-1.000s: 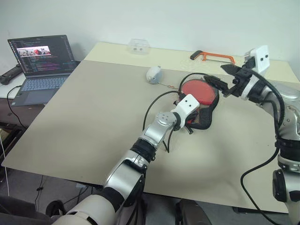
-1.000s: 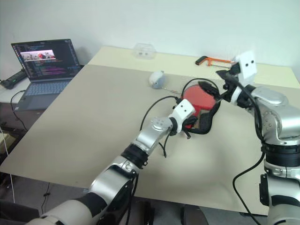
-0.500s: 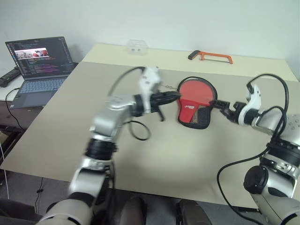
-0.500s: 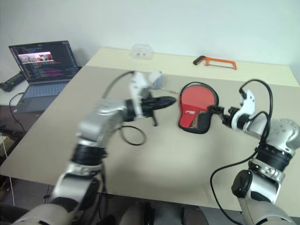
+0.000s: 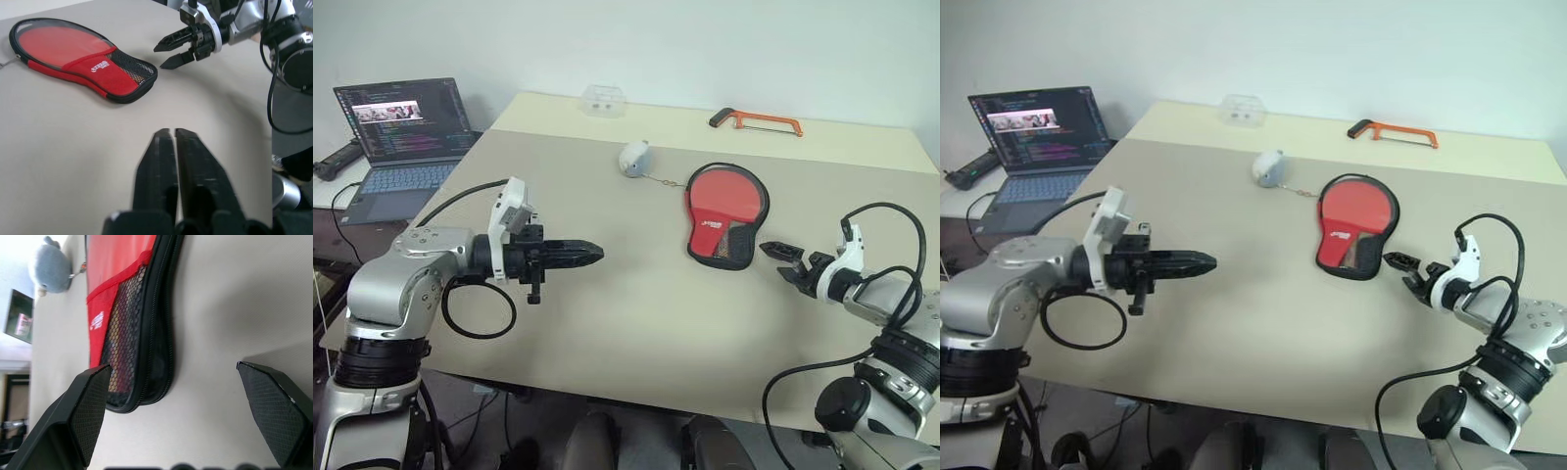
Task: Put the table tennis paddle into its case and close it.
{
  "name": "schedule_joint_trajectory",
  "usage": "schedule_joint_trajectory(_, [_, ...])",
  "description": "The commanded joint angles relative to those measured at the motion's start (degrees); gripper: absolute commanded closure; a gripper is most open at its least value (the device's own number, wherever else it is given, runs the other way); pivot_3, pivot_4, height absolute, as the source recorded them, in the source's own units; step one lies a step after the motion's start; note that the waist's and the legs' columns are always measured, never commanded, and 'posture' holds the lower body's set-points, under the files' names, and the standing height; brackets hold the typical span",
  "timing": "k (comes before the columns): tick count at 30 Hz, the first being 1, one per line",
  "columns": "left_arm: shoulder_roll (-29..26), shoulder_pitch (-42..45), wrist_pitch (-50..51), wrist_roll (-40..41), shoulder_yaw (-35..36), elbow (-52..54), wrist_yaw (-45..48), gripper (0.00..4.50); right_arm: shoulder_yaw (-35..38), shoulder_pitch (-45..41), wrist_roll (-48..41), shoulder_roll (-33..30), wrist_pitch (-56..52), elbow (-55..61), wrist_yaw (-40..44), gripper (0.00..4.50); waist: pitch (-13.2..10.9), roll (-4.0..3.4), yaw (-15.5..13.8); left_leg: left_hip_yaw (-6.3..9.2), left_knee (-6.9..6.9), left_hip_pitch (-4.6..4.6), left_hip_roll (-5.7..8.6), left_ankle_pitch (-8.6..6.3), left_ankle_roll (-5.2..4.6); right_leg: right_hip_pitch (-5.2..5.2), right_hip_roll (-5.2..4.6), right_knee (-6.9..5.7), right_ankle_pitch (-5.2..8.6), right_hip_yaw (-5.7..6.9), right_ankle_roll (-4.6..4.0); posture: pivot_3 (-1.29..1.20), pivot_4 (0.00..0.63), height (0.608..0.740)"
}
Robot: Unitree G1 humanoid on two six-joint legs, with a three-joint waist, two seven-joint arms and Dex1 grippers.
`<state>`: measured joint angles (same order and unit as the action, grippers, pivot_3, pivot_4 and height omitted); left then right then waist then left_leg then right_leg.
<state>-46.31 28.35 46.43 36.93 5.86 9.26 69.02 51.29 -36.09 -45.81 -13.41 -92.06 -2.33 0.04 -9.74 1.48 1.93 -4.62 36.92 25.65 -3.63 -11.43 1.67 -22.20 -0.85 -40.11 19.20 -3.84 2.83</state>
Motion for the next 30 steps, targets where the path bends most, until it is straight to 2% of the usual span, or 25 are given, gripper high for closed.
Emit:
schedule_joint_trajectory(1, [-0.42,0.0,1.64,1.94,1.29,2.74,-2.16,2.85,1.14,-1.52,-1.54,1.3,-0.44,-0.1,-0.39,0.0,0.0,0.0,0.26,-0.01,0.0,0.0,-0.01,0.0,0.0,0.0,0.02,0.0,0.0,-0.03,0.0,0.0,0.15,0.74])
schedule_joint_trajectory(9, [-2.01,-1.41,1.83,1.18,1.07,3.31,-5.24,0.09,1.45,-2.95,-0.07,4.55,-0.44,-1.15,-0.91,0.0,0.0,0.0,0.49,-0.02,-0.03,0.0,-0.03,0.0,0.0,-0.03,0.03,0.02,0.0,-0.06,0.0,0.0,0.15,0.74])
schedule_joint_trajectory(15, [-1.88,-2.34,-3.69,-4.17,-0.23,2.56,-9.0,0.03,0.41,-3.8,0.31,8.39,0.03,-1.05,-1.18,0.0,0.01,0.01,0.76,-0.03,-0.05,-0.02,-0.04,0.0,0.0,-0.03,0.04,0.02,0.0,-0.07,-0.01,0.0,0.15,0.74])
schedule_joint_trajectory(22, [-2.42,-3.76,-3.94,-3.59,-0.37,4.51,-8.27,0.03,-3.21,-3.6,1.78,10.19,4.81,-4.06,-0.53,0.0,0.09,0.14,1.56,-0.04,-0.05,-0.04,-0.06,0.0,0.0,-0.04,0.05,0.01,-0.01,-0.09,-0.02,0.0,0.15,0.74])
schedule_joint_trajectory(27, [-2.4,-3.91,-3.84,-3.25,0.08,4.93,-8.75,0.03,-5.24,-3.36,3.22,9.2,9.39,-7.78,-0.09,0.0,0.16,0.31,2.28,-0.1,-0.13,-0.52,-0.06,-0.01,0.0,0.34,0.08,0.01,-0.04,-0.18,-0.07,0.0,0.15,0.74])
schedule_joint_trajectory(30, [-2.39,-3.71,-4.11,-3.63,-0.17,4.79,-8.98,0.0,-6.28,-3.05,3.15,8.91,11.07,-9.38,-0.11,0.58,0.19,0.35,2.75,-0.08,-0.21,-0.94,-0.07,-0.02,-0.01,0.78,0.08,0.08,-0.04,-0.17,-0.07,0.0,0.15,0.74])
